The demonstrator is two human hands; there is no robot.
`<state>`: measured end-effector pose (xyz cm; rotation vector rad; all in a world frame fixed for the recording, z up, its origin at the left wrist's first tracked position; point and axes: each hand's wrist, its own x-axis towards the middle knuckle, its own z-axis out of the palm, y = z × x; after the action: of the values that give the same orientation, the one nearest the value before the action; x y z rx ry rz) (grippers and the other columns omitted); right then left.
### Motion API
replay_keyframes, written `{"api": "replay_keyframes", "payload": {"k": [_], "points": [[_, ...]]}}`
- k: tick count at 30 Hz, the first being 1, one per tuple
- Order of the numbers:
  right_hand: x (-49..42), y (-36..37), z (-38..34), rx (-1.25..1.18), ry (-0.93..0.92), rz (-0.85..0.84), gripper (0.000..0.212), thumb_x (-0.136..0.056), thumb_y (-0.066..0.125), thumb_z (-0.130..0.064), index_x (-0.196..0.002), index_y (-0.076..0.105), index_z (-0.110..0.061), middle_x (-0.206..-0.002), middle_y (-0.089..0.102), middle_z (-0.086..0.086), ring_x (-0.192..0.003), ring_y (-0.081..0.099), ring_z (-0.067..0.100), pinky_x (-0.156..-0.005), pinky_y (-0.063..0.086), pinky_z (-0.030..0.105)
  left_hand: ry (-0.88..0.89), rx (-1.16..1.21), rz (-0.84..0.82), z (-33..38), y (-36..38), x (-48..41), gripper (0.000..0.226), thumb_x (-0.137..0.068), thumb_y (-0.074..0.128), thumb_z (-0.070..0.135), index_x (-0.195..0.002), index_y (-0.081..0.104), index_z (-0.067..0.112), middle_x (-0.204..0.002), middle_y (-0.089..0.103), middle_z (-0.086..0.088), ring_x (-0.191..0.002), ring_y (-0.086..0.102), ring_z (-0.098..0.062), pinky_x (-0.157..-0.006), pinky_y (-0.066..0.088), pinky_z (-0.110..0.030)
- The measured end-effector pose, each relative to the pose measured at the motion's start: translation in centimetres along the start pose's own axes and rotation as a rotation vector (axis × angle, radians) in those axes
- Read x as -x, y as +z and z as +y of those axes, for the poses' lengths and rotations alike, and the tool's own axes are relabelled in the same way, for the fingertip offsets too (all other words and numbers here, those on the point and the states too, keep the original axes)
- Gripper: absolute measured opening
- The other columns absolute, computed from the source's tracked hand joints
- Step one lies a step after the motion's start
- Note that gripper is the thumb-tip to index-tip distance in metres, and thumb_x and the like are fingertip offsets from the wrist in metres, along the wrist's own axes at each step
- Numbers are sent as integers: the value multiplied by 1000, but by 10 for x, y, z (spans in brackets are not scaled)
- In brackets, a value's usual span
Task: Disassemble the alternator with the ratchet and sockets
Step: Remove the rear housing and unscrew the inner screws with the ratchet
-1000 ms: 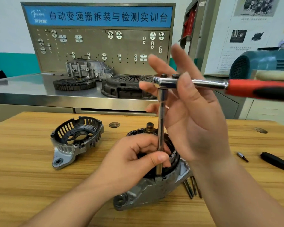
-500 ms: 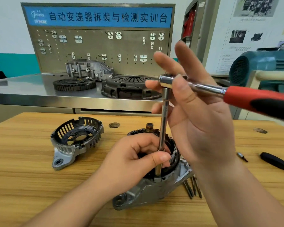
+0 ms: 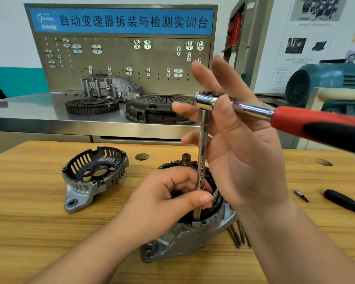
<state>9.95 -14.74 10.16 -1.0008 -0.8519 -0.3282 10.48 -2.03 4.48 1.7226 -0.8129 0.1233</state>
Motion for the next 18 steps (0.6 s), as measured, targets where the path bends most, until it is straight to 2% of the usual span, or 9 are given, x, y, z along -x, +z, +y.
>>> {"api": "replay_keyframes", "payload": {"k": [3, 5, 7, 12, 15, 18], "points": [[0, 0, 2, -125, 120, -3, 35, -87, 48, -37, -118, 59, -25, -117, 67, -5, -75, 70, 18, -62, 52, 27, 7, 24, -31, -1, -1, 1, 14, -81, 69, 24, -89, 71, 14, -81, 74, -1, -79, 71, -13, -73, 55, -23], [0, -2, 4, -167, 198, 14, 45, -85, 43, -44, -121, 56, -20, -106, 72, -3, -70, 70, 18, -60, 51, 27, 9, 32, -59, 0, -2, 2, 18, -82, 62, 27, -93, 71, 15, -85, 75, 1, -83, 71, -14, -76, 55, -25], [0, -2, 5, -166, 206, 15, 46, -82, 46, -45, -119, 58, -20, -100, 73, -2, -71, 70, 17, -58, 51, 25, -2, 46, -66, -1, -2, 3, 19, -81, 61, 28, -92, 71, 15, -85, 75, 1, -84, 71, -14, -77, 55, -25], [-2, -2, -1, -50, 6, 2, 28, -82, 58, -25, -108, 67, -25, -119, 66, -3, -93, 69, 20, -65, 55, 25, 4, -16, -13, -4, -2, 2, 18, -76, 66, 35, -87, 71, 22, -80, 75, 5, -78, 71, -8, -72, 54, -18], [-2, -5, -1, -80, 48, -3, 33, -84, 52, -33, -114, 62, -24, -120, 66, -6, -84, 71, 20, -67, 54, 28, 3, -3, -24, -3, -2, 1, 20, -78, 66, 34, -91, 72, 19, -83, 75, 4, -80, 71, -11, -74, 55, -21], [-2, -8, 3, -136, 166, 8, 47, -84, 43, -46, -120, 56, -19, -104, 73, -3, -73, 72, 20, -67, 54, 30, -4, 37, -67, -3, -4, 3, 22, -82, 61, 29, -96, 70, 16, -88, 75, 1, -86, 71, -13, -78, 54, -22]]}}
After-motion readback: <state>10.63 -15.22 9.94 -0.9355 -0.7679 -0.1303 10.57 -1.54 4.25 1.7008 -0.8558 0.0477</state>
